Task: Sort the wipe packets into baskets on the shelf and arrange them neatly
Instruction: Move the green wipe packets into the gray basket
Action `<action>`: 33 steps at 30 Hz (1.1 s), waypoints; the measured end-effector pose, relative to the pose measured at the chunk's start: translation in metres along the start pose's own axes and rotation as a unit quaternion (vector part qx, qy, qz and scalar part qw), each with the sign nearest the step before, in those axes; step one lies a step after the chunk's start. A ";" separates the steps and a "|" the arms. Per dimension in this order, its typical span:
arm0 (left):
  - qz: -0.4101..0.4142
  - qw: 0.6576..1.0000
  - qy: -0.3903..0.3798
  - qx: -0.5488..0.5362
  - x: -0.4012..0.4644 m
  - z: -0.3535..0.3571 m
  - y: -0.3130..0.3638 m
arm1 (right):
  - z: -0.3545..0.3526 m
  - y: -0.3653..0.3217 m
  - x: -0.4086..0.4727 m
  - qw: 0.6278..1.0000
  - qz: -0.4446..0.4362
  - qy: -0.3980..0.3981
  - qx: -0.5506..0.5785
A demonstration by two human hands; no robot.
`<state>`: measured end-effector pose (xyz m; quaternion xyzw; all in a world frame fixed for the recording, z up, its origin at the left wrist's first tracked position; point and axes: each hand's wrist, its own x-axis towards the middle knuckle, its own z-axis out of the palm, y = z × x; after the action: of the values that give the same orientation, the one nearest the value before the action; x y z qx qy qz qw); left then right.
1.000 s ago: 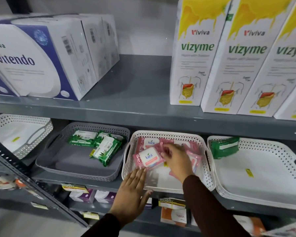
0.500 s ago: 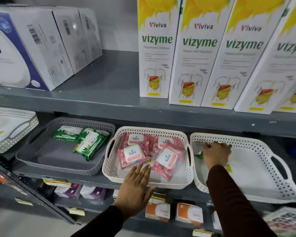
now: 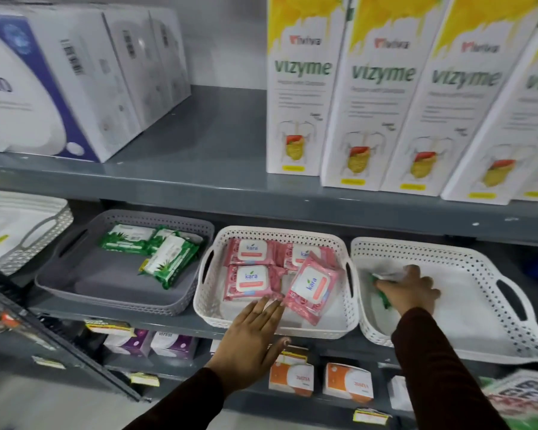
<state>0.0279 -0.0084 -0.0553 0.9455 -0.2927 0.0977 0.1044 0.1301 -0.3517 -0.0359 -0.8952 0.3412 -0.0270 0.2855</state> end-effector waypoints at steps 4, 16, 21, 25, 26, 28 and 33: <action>-0.028 0.999 0.006 -0.015 -0.021 -0.012 -0.031 | -0.002 -0.002 -0.017 0.997 -0.021 0.061 0.048; -0.210 0.976 0.056 0.017 -0.113 -0.061 -0.186 | 0.058 -0.147 -0.190 0.915 -0.346 0.049 0.203; -0.227 0.971 0.034 0.063 -0.147 -0.072 -0.237 | 0.149 -0.234 -0.271 0.869 -0.476 -0.099 0.094; -0.222 0.973 0.035 0.060 -0.163 -0.086 -0.264 | 0.201 -0.294 -0.304 0.835 -0.535 -0.124 0.017; -0.223 0.973 0.037 0.057 -0.167 -0.089 -0.270 | 0.212 -0.309 -0.309 0.831 -0.542 -0.125 -0.002; -0.225 0.972 0.047 0.052 -0.174 -0.095 -0.283 | 0.232 -0.337 -0.320 0.826 -0.551 -0.109 -0.043; -0.214 0.974 0.056 0.040 -0.184 -0.104 -0.293 | 0.270 -0.374 -0.329 0.800 -0.534 -0.233 -0.146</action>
<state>0.0342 0.3526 -0.0414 0.9825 -0.0734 0.1379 0.1010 0.1667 0.2132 -0.0146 -0.9459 -0.2676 0.0845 0.1627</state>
